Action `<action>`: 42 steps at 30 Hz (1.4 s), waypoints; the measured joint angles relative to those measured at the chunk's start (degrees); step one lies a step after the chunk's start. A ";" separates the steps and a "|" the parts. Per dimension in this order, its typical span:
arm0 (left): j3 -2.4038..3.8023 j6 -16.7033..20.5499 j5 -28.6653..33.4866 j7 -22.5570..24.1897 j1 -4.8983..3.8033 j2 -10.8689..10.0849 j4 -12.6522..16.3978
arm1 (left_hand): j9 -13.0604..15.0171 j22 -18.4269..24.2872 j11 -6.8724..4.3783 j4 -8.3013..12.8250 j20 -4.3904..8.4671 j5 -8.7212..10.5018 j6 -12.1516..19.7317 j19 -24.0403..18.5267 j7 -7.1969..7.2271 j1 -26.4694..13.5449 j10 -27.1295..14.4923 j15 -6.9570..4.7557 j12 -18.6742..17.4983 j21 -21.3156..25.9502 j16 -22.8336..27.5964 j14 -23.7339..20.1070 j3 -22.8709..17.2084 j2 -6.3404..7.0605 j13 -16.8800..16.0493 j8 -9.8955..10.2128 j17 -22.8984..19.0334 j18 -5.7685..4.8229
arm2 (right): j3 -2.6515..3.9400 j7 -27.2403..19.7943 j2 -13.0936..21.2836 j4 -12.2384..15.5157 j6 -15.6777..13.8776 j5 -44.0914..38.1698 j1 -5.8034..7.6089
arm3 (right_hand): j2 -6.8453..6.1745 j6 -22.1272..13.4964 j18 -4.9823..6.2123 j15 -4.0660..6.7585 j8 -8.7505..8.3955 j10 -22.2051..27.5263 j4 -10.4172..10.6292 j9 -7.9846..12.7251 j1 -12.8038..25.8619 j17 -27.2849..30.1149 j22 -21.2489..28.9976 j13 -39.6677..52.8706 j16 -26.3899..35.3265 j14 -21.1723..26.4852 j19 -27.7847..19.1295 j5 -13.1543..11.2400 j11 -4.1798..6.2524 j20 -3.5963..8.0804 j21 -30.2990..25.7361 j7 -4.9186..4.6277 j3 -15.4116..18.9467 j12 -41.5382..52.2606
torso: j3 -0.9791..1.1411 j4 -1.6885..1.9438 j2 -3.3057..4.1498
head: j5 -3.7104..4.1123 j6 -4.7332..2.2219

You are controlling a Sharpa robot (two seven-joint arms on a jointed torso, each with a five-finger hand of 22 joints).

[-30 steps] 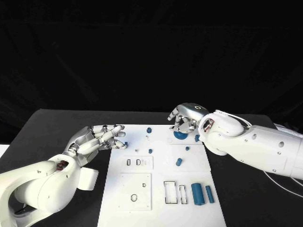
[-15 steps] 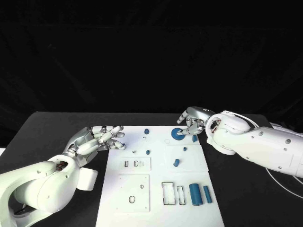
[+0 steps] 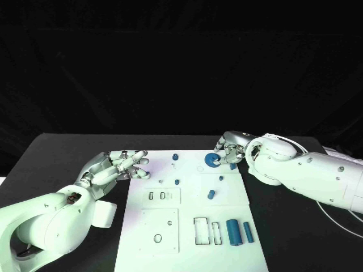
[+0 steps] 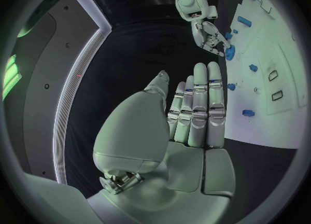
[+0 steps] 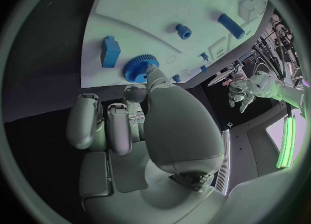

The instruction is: Assemble the parts on the task board

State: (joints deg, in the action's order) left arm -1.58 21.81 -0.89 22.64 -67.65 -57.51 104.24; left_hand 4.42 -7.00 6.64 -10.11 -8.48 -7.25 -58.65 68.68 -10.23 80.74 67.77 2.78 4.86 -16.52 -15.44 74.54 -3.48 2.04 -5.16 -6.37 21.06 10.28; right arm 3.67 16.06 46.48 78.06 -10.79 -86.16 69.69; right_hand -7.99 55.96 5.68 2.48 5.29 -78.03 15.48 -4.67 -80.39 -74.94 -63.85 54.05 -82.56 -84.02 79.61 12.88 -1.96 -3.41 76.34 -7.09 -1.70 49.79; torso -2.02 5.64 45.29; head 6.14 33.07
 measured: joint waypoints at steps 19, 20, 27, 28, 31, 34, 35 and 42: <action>0.00 -0.10 0.02 -0.13 0.00 0.02 -0.19 | 0.00 0.00 0.00 0.00 0.00 0.00 0.00 0.00 0.00 0.00 0.00 0.00 0.00 0.00 0.00 0.00 0.00 0.00 0.00 0.00 0.06 0.00 | 0.13 -0.13 -0.53 0.15 0.04 -0.40 -0.48 | 1.21 2.23 -0.87 0.00 1.14 -2.54 -0.08 -0.30 -1.21 0.01 -3.36 11.42 -2.82 0.00 0.83 0.41 0.31 0.01 1.94 0.34 -0.07 11.13 | -0.04 0.05 -0.02 | -0.29 0.55; 0.00 -0.11 0.02 -0.13 0.00 0.02 -0.20 | 0.00 -0.01 0.00 0.00 0.00 0.00 0.00 0.00 0.00 0.00 0.00 0.00 0.00 0.00 0.00 0.00 0.00 0.00 0.00 0.00 0.06 0.00 | 0.12 -0.13 -0.54 0.23 0.02 -0.45 -0.50 | 1.21 2.22 -0.87 -0.01 1.14 -2.54 -0.08 -0.31 -1.21 0.01 -3.45 11.54 -2.99 0.00 0.83 0.41 0.31 0.01 1.95 0.34 -0.07 11.24 | -0.04 0.06 -0.02 | -0.27 0.55; 0.00 -0.16 0.03 -0.19 0.00 0.03 -0.23 | 0.00 0.04 0.00 0.15 0.00 0.00 0.00 0.00 0.00 0.23 0.00 0.00 0.00 0.00 0.00 0.00 -0.15 -0.23 0.00 0.00 0.14 0.00 | 0.06 -0.12 -0.63 0.68 -0.40 -1.56 -0.63 | 1.21 2.51 -0.88 -0.01 1.14 -2.95 -0.09 -0.35 -1.21 0.02 -4.44 12.69 -3.56 0.00 1.24 0.41 0.33 0.01 2.62 0.27 -0.05 12.23 | -0.04 0.11 -0.03 | -0.17 0.57; 0.00 -0.17 0.03 -0.20 0.00 0.03 -0.24 | 0.00 0.04 0.00 0.15 0.00 0.00 0.00 0.00 0.00 0.23 0.00 0.00 0.00 0.00 0.00 0.00 -0.15 -0.23 0.00 0.00 0.14 0.00 | 0.05 -0.11 -0.63 0.76 -0.47 -1.81 -0.65 | 1.21 2.60 -0.87 -0.01 1.14 -2.95 -0.36 -0.35 -1.20 0.02 -4.62 12.84 -3.65 0.00 1.24 0.41 0.33 0.01 2.72 0.35 -0.10 12.41 | -0.04 0.11 -0.03 | -0.17 0.57; 0.00 -0.20 0.03 -0.25 0.00 0.03 -0.24 | 0.00 0.04 0.00 0.15 0.00 0.00 0.00 0.00 0.00 0.23 0.00 0.00 0.00 0.00 0.00 0.00 -0.15 -0.22 0.00 0.00 0.14 0.00 | 0.03 -0.07 -0.66 0.98 -0.59 -2.69 -0.72 | 1.48 2.92 -0.87 -0.01 1.23 -2.95 -0.66 -0.32 -1.48 0.02 -5.17 13.42 -3.87 0.00 1.45 0.42 0.33 -0.19 3.09 0.39 -0.30 12.74 | -0.04 0.10 -0.03 | -0.17 0.57; 0.00 -0.25 0.03 -0.31 0.00 0.04 -0.24 | 0.00 0.04 0.00 0.15 0.00 0.00 0.00 0.00 0.00 0.23 0.00 0.00 0.00 -0.01 0.00 0.00 -0.15 -0.23 0.00 0.00 0.14 0.00 | 0.04 -0.03 -0.74 1.01 -0.59 -3.40 -0.73 | 1.75 2.99 -0.87 -0.01 1.34 -2.95 -0.98 -0.26 -1.75 0.02 -5.35 13.70 -3.91 0.00 1.44 -0.22 0.34 -0.19 3.09 0.33 -0.62 12.85 | -0.04 0.07 -0.03 | -0.17 0.43; 0.00 -0.26 0.03 -0.33 0.00 0.04 -0.23 | 0.00 0.04 0.00 0.15 0.00 0.00 0.00 0.00 0.00 0.23 0.00 0.00 0.00 0.00 0.00 0.00 -0.15 -0.23 0.00 0.00 0.17 -0.01 | 0.05 -0.02 -0.76 1.01 -0.57 -3.59 -0.73 | 1.82 2.99 -0.87 -0.01 1.34 -2.94 -1.04 -0.22 -1.82 0.02 -5.40 13.79 -3.91 0.00 1.44 -0.60 0.34 -0.19 3.09 0.33 -0.69 12.85 | -0.04 0.07 -0.03 | -0.17 0.41; 0.00 -0.37 0.03 -0.45 0.00 0.04 -0.22 | 0.00 0.04 0.00 0.15 0.00 0.00 0.00 0.00 0.00 0.23 0.00 0.00 0.00 -0.01 -0.01 0.00 -0.15 -0.23 0.00 -0.01 0.19 0.00 | 0.11 0.00 -1.13 1.07 -0.50 -4.52 -0.82 | 1.97 2.99 -0.87 -0.01 1.34 -2.85 -1.04 -0.13 -1.96 0.03 -5.48 13.86 -3.91 0.00 1.44 -1.23 0.42 -0.19 3.09 0.33 -0.69 12.85 | -0.03 0.11 -0.02 | -0.18 0.57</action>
State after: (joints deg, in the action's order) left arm -1.57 21.44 -0.86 22.19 -67.65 -57.47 104.02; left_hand 4.42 -6.96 6.64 -9.96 -8.48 -7.25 -58.66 68.68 -10.23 80.97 67.77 2.78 4.86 -16.52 -15.44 74.54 -3.63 1.82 -5.16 -6.38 21.24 10.28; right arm 3.78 16.06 45.35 79.12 -11.29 -90.68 68.88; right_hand -6.02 58.95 4.82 2.47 6.63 -80.88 14.44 -4.80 -82.35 -74.91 -69.32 67.91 -86.47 -84.02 81.05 11.65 -1.54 -3.59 79.43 -6.76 -2.39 62.64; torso -2.05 5.75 45.27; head 5.96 33.64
